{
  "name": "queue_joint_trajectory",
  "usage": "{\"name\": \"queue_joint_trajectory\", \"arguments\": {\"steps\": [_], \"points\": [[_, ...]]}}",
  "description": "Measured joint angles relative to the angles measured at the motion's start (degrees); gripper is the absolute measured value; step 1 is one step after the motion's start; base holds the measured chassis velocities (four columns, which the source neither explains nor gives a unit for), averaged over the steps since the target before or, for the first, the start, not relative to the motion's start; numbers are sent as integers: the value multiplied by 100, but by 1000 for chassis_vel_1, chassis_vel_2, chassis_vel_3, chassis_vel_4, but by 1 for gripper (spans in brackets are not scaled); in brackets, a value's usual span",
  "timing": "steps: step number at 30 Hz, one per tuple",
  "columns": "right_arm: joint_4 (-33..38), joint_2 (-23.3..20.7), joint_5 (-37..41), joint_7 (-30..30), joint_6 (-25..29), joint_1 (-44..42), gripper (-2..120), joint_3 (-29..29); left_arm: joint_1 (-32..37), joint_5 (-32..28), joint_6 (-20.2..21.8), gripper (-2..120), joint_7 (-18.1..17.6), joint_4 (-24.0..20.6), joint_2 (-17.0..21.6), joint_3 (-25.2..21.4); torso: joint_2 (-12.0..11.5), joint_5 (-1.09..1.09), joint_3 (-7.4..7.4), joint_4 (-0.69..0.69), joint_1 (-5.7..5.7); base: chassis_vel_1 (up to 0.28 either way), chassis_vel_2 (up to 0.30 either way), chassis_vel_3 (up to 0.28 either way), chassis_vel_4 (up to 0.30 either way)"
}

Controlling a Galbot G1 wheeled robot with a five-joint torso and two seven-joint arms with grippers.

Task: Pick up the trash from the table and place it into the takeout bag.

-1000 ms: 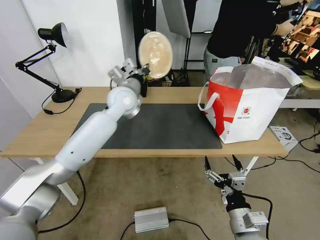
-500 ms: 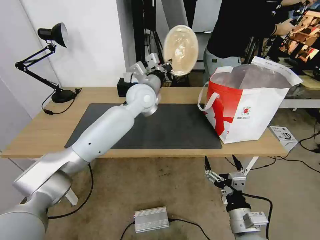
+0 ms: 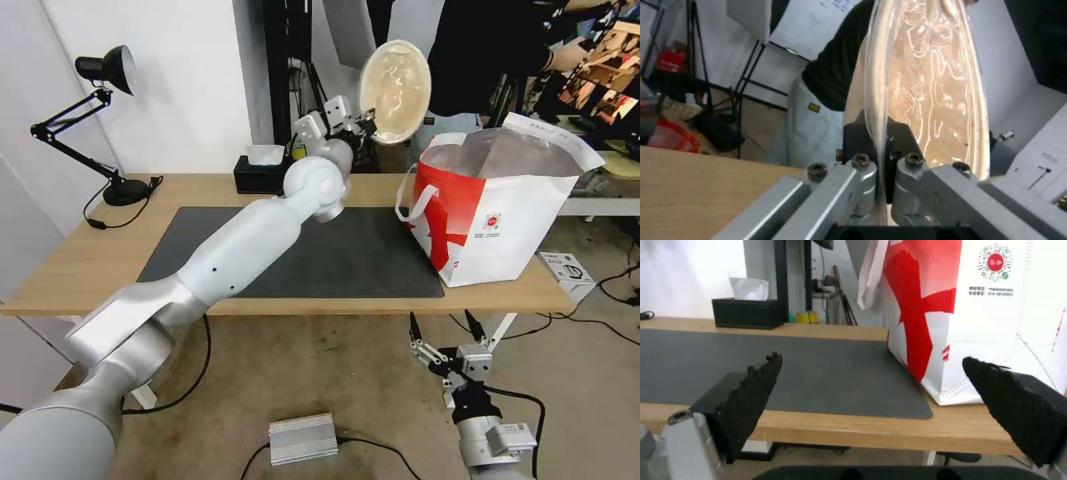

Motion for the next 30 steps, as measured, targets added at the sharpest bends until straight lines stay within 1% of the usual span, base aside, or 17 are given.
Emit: {"name": "queue_joint_trajectory", "arguments": {"steps": [6,11,17,21,27,30], "points": [[0,0,0,0,0,0,100,0,-28,55,-88,0,169,159,-84,131,0,0,0,0,0,0,0,0,0],[0,0,0,0,0,0,100,0,-28,2,-130,0,484,226,-174,191,0,0,0,0,0,0,0,0,0],[0,0,0,0,0,0,100,0,-30,-30,-145,0,619,277,-236,263,0,0,0,1,0,0,0,0,0],[0,0,0,0,0,0,100,0,-4,46,-207,0,697,439,-452,302,0,0,0,0,0,0,0,0,0],[0,0,0,0,0,0,100,0,-43,46,-220,0,850,583,-582,333,0,1,-1,1,0,0,0,0,0],[0,0,0,0,0,0,100,0,-57,47,-240,0,1027,651,-672,364,0,0,0,1,0,0,0,0,0]]}}
